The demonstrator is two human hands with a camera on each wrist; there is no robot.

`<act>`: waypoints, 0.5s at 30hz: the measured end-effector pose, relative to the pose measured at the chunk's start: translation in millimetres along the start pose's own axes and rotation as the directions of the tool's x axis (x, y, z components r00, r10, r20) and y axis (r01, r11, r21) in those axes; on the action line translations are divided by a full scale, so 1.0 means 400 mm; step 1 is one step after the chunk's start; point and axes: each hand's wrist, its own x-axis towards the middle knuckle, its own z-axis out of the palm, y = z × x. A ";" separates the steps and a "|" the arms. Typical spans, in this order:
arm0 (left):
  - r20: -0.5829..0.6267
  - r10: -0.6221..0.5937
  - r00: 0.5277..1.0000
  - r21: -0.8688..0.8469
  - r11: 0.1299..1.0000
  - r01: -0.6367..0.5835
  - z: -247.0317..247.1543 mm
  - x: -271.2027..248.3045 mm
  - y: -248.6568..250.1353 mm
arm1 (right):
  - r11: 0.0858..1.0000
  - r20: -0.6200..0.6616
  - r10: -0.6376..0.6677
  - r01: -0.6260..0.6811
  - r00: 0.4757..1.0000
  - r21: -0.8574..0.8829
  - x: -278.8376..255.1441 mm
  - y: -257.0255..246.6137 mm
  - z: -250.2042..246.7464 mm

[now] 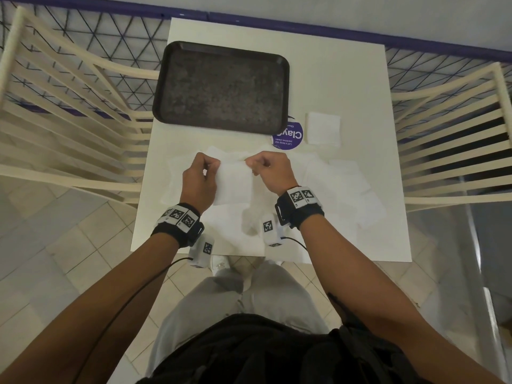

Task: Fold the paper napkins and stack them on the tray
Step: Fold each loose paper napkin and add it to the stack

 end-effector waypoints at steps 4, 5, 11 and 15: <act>-0.050 0.014 0.999 0.015 1.000 -0.013 0.008 0.000 0.017 | 0.994 0.028 0.085 -0.087 0.996 0.062 -0.009 0.001 0.020; -0.067 0.011 0.998 0.014 1.000 -0.010 0.011 0.002 0.020 | 0.994 0.056 0.104 -0.106 0.993 0.031 -0.014 0.003 0.021; -0.102 -0.030 0.994 0.025 0.999 0.032 0.016 0.012 0.026 | 0.996 0.087 0.085 -0.082 0.993 -0.039 -0.041 0.018 0.020; -0.094 -0.056 0.994 -0.002 0.998 0.056 0.038 0.012 0.039 | 0.995 0.039 0.052 -0.048 0.998 -0.091 -0.037 0.035 0.001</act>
